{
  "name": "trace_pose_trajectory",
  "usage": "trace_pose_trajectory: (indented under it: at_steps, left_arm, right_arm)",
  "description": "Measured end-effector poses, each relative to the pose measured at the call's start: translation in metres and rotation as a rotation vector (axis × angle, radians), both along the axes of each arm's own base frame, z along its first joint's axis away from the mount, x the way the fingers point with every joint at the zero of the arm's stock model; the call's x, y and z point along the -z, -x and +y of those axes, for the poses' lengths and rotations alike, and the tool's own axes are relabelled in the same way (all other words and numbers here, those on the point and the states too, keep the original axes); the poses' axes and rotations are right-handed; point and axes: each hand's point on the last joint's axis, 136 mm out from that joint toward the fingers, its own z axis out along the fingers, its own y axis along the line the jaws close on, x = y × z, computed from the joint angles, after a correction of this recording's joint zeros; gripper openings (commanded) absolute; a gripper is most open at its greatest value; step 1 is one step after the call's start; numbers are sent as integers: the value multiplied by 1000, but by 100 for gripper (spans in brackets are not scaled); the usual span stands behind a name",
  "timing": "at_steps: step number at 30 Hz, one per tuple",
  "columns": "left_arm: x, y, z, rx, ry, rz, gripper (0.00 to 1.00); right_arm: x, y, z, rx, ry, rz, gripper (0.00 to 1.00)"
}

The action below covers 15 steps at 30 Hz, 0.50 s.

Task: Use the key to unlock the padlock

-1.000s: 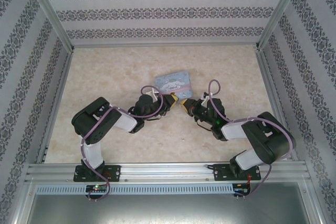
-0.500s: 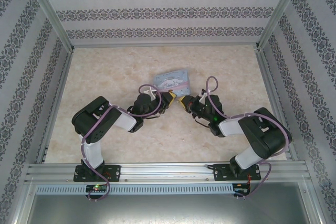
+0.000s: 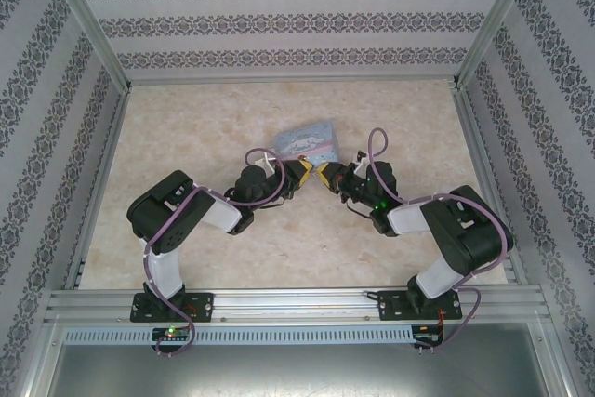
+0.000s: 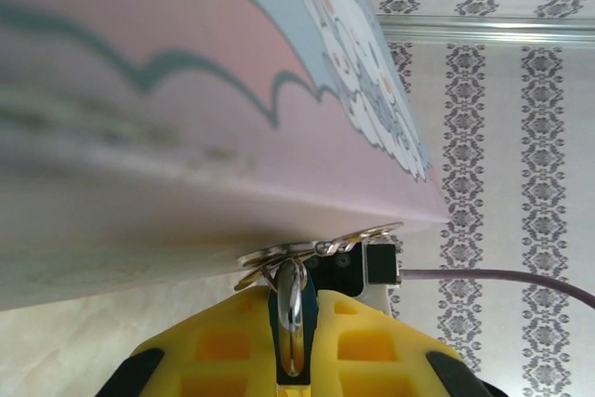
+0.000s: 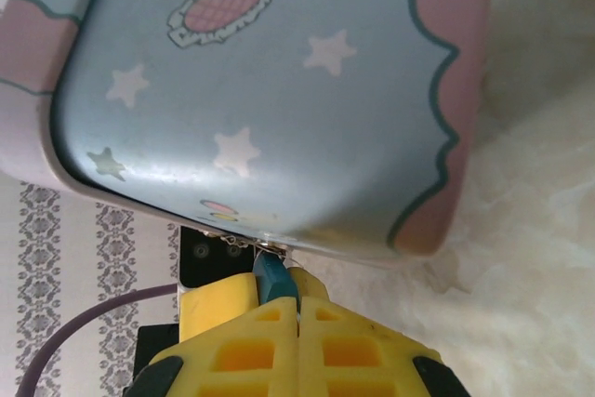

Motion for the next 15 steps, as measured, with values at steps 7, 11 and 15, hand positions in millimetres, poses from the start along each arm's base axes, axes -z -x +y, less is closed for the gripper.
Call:
trace_pose_trajectory:
  at_steps: [7, 11, 15]
  left_arm:
    - [-1, -1, 1, -6, 11, 8, 0]
    - [-1, -1, 1, -7, 11, 7, 0]
    - [-4, -7, 3, -30, 15, 0, 0]
  right_arm:
    - [-1, -1, 2, -18, -11, -2, 0]
    - [-2, 1, 6, -22, -13, -1, 0]
    - [-5, -7, 11, -5, -12, -5, 0]
